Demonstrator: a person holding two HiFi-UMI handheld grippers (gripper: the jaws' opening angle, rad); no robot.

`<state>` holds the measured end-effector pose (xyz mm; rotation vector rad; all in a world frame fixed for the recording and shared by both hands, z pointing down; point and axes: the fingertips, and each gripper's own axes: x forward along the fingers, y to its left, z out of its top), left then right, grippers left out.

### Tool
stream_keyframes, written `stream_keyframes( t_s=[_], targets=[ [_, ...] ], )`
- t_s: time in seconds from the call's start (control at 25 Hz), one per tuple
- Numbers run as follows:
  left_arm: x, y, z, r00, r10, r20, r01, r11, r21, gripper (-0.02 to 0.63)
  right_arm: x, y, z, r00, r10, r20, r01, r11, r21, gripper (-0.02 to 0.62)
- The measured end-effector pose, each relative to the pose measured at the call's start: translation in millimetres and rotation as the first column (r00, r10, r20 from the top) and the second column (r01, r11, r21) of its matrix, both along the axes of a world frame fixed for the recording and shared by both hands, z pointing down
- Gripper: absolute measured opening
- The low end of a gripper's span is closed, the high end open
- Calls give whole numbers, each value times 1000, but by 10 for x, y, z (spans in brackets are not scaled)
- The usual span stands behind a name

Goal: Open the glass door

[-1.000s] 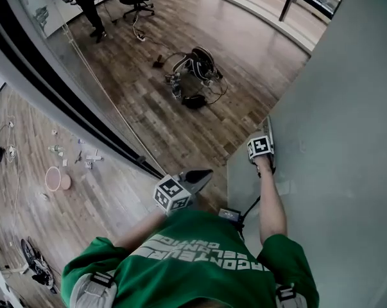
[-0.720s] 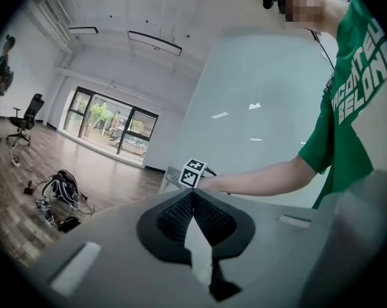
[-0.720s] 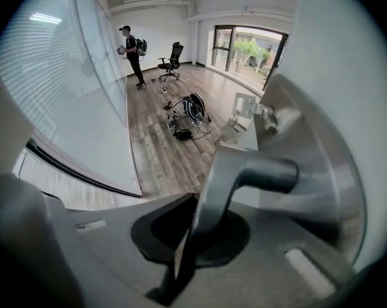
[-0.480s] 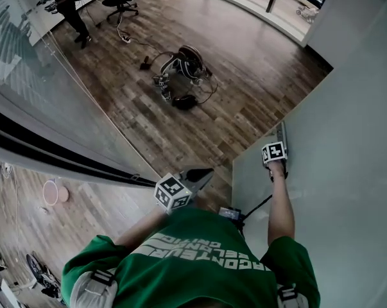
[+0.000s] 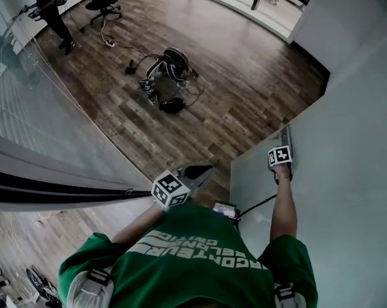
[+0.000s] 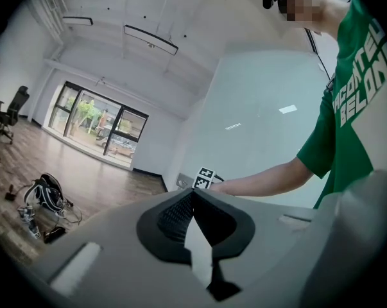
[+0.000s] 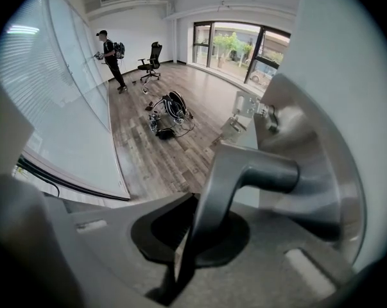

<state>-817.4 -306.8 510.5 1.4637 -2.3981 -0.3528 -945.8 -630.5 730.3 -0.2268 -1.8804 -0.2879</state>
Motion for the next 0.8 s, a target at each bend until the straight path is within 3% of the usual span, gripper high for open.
stream_keyframes(
  t_s=[0.4, 0.8],
  targets=[
    [-105, -35, 100, 999, 17, -30, -17, 1000, -6, 15, -26, -506, -25, 998, 61, -11, -61, 998, 8, -8],
    [-279, -551, 69, 999, 33, -37, -33, 999, 7, 15, -54, -976, -10, 992, 119, -31, -119, 993, 3, -7]
  ],
)
